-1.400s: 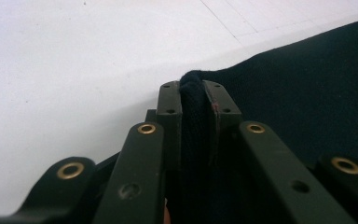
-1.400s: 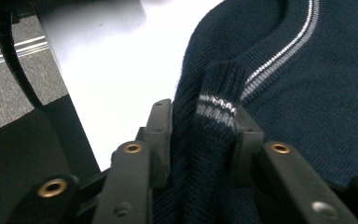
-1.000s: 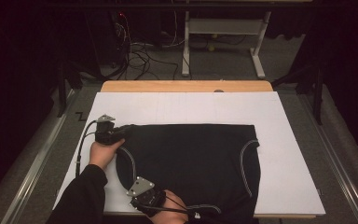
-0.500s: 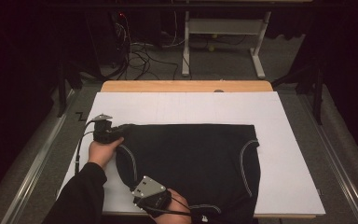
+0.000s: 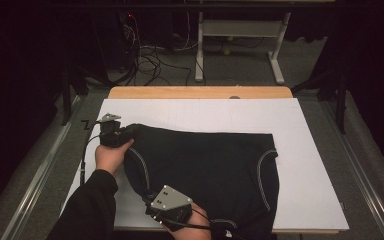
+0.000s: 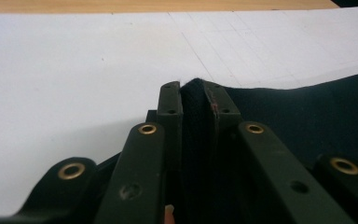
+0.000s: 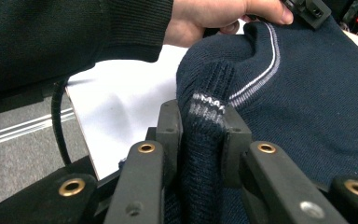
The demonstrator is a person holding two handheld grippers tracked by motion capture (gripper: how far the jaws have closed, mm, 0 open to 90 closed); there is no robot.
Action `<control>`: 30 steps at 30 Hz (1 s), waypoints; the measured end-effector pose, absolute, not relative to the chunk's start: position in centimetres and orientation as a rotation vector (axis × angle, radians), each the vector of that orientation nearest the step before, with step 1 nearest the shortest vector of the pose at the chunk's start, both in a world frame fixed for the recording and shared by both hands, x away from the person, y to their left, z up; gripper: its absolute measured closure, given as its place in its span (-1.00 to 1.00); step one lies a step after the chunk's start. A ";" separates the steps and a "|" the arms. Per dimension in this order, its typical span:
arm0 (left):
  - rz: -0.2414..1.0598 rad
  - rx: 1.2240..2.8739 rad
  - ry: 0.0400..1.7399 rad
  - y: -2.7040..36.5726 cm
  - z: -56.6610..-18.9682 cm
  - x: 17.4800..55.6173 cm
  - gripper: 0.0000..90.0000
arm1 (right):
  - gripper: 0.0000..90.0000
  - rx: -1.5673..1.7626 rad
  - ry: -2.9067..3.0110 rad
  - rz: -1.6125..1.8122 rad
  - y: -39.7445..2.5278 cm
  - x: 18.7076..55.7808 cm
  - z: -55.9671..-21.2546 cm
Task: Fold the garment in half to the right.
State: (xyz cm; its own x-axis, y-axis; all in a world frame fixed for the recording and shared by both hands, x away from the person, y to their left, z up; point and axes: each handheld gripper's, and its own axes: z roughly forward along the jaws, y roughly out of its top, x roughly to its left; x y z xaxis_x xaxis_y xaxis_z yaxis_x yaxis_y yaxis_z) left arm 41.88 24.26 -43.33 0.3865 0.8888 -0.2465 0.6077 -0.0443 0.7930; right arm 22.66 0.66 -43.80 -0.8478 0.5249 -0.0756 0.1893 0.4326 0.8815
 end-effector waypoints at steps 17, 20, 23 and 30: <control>0.451 1.690 1.356 24.9 -42.3 41.9 0.68 | 0.67 0.585 2.334 1.374 1.2 22.8 -42.7; 0.431 1.685 1.366 25.6 -43.1 42.0 0.68 | 0.67 0.567 2.348 1.348 1.8 22.8 -42.9; 0.426 1.680 1.381 26.3 -43.8 42.1 0.68 | 0.67 0.555 2.360 1.332 2.6 23.0 -43.2; 0.438 1.669 1.396 28.2 -44.4 41.8 0.68 | 0.67 0.531 2.391 1.323 4.4 23.2 -43.6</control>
State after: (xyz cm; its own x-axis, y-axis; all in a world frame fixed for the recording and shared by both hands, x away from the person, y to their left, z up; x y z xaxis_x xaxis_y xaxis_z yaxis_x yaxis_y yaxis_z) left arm 41.79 28.20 -44.40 0.3027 0.9160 -0.2633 0.6014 0.0307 0.7984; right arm 23.22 4.41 -43.57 -0.8661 0.4838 -0.1254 0.1505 0.4918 0.8576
